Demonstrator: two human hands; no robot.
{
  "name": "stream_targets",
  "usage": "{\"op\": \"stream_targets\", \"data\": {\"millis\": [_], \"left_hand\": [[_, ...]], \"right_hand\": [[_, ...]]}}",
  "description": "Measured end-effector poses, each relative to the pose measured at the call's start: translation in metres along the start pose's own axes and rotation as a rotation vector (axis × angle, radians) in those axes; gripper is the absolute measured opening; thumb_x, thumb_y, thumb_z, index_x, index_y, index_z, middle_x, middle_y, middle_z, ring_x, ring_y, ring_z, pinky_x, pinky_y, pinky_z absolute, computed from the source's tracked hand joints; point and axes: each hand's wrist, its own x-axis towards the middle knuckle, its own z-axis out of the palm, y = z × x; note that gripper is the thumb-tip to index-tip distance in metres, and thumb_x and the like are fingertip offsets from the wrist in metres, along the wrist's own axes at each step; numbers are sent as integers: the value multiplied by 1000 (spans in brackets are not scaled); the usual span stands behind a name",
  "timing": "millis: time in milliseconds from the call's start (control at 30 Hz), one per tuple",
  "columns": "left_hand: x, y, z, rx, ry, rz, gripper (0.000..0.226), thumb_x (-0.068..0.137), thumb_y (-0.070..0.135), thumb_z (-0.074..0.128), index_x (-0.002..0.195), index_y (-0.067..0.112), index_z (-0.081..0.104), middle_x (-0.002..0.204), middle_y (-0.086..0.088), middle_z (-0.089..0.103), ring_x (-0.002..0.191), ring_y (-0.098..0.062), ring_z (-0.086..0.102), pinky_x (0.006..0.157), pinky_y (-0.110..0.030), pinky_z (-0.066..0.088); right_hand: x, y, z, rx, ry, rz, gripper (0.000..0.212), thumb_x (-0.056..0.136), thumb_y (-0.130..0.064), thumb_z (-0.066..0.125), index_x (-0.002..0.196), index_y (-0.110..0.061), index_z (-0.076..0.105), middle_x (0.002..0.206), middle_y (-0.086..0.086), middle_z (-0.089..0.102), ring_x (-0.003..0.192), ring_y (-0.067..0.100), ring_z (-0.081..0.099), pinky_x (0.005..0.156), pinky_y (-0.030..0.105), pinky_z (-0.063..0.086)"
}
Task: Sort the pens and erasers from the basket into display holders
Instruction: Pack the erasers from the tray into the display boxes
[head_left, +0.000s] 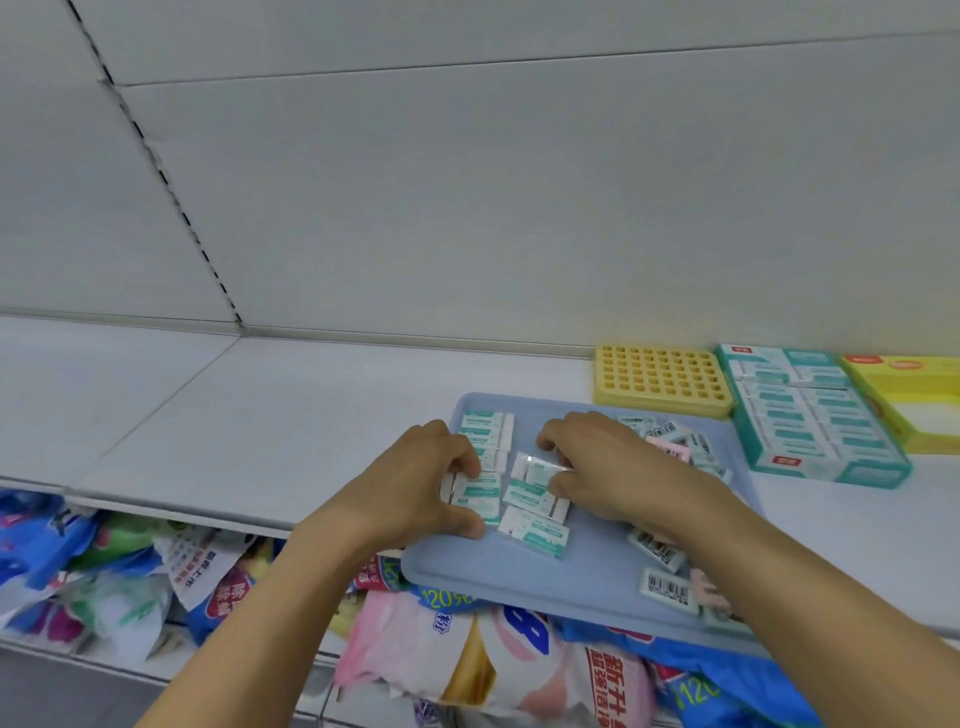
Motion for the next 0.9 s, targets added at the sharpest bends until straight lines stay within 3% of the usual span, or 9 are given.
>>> {"op": "stream_targets", "data": {"millis": [100,200,267,400,500,600,667,767,900], "left_hand": [[1,1,-2,-34,-38,-46,54,64,43,87,106,33,55,104,12,48,100,-6,49,88,-27,47],[1,2,-3,-25,-53,-90,56,58,45,90,102,34,56,99,16,52,91,-1,53,76,-21,50],[2,3,-4,-29,-53,-116,55,54,45,91,96,34,57,94,15,55,84,1,55,66,-17,49],[4,2,-3,-98,-37,-131,37,64,40,87,87,30,60,88,10,57,71,-1,50,62,-17,42],[5,1,-6,-129,-11,-116,13,82,31,75,84,25,65,85,7,62,69,1,52,65,-18,44],[10,8,-11,-171,111,-110,12,87,30,70,80,22,66,80,6,67,71,-7,57,65,-25,46],[19,21,-14,-283,255,-86,11,87,28,70,79,23,67,78,5,69,72,-10,59,62,-18,43],[37,51,-13,-484,328,-55,10,86,25,71,78,21,69,76,5,69,64,-3,57,57,-9,40],[61,93,-2,-782,244,-53,11,86,27,70,81,17,69,71,0,62,58,-8,47,56,-19,39]], "right_hand": [[-2,2,2,3,35,-32,24,91,-17,55,105,0,64,102,16,62,93,29,57,80,44,47],[-7,7,7,52,114,-71,18,94,-31,56,97,-15,65,95,-4,57,89,14,51,77,33,45],[-11,12,5,218,191,-61,10,92,-35,60,90,-26,63,87,-13,56,80,5,51,70,26,42],[-22,24,-7,753,167,19,11,90,-28,66,84,-19,66,76,0,71,62,11,66,54,25,52],[-32,42,-16,992,102,66,12,94,-24,62,87,-15,64,70,8,72,50,23,65,40,25,45],[-41,73,-23,1148,245,128,13,93,-20,63,83,-20,70,65,9,68,44,24,59,37,25,42],[-46,98,-29,1238,391,186,13,93,-16,63,87,-20,73,63,9,65,43,20,55,36,24,40],[-53,139,-40,1297,566,236,17,94,-12,59,90,-15,75,58,4,62,43,14,50,37,21,38],[-62,187,-47,1015,698,254,16,89,-8,66,88,-20,77,66,-8,70,55,4,58,51,12,43]]}}
